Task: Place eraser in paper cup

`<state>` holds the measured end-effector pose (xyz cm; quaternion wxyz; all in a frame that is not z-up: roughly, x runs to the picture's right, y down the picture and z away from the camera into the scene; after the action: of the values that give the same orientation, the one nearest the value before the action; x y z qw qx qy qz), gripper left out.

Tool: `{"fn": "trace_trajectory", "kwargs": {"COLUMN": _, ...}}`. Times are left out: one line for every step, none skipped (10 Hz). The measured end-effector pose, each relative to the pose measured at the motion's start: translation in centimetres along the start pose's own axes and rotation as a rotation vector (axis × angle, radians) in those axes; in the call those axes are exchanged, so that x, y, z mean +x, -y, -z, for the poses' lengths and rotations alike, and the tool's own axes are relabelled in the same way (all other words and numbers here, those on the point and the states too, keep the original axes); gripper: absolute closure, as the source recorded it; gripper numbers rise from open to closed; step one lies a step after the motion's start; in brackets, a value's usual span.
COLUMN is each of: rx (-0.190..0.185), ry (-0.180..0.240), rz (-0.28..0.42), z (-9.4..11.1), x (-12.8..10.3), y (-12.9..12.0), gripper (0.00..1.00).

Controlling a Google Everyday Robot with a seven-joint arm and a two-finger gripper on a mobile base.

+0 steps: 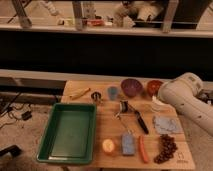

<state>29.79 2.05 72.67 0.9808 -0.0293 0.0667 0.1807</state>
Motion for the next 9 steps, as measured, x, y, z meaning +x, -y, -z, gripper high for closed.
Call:
{"fn": "trace_trajectory", "kwargs": {"rx": -0.004, "ry": -0.003, "rz": -0.009, "z": -0.2, "x": 0.3, "y": 0.2, "gripper": 0.94}}
{"fn": "trace_trajectory", "kwargs": {"rx": -0.007, "ry": -0.005, "rz": -0.020, "z": -0.6, "x": 0.6, "y": 0.5, "gripper": 0.94}}
{"fn": "trace_trajectory", "kwargs": {"rx": -0.012, "ry": -0.007, "rz": -0.030, "z": -1.1, "x": 0.8, "y": 0.9, "gripper": 0.94}}
{"fn": "trace_trajectory", "kwargs": {"rx": -0.018, "ry": -0.011, "rz": -0.038, "z": -1.7, "x": 0.9, "y": 1.2, "gripper": 0.94}}
{"fn": "trace_trajectory", "kwargs": {"rx": -0.026, "ry": -0.020, "rz": -0.050, "z": -2.4, "x": 1.4, "y": 1.4, "gripper": 0.94}}
{"fn": "trace_trajectory", "kwargs": {"rx": -0.034, "ry": -0.028, "rz": -0.062, "z": -3.0, "x": 1.8, "y": 1.5, "gripper": 0.94}}
{"fn": "trace_trajectory", "kwargs": {"rx": -0.044, "ry": -0.038, "rz": -0.075, "z": -3.6, "x": 2.2, "y": 1.6, "gripper": 0.94}}
{"fn": "trace_trajectory", "kwargs": {"rx": -0.055, "ry": -0.045, "rz": -0.086, "z": -3.9, "x": 2.5, "y": 1.7, "gripper": 0.94}}
{"fn": "trace_trajectory", "kwargs": {"rx": -0.068, "ry": -0.050, "rz": -0.097, "z": -4.0, "x": 2.5, "y": 1.7, "gripper": 0.94}}
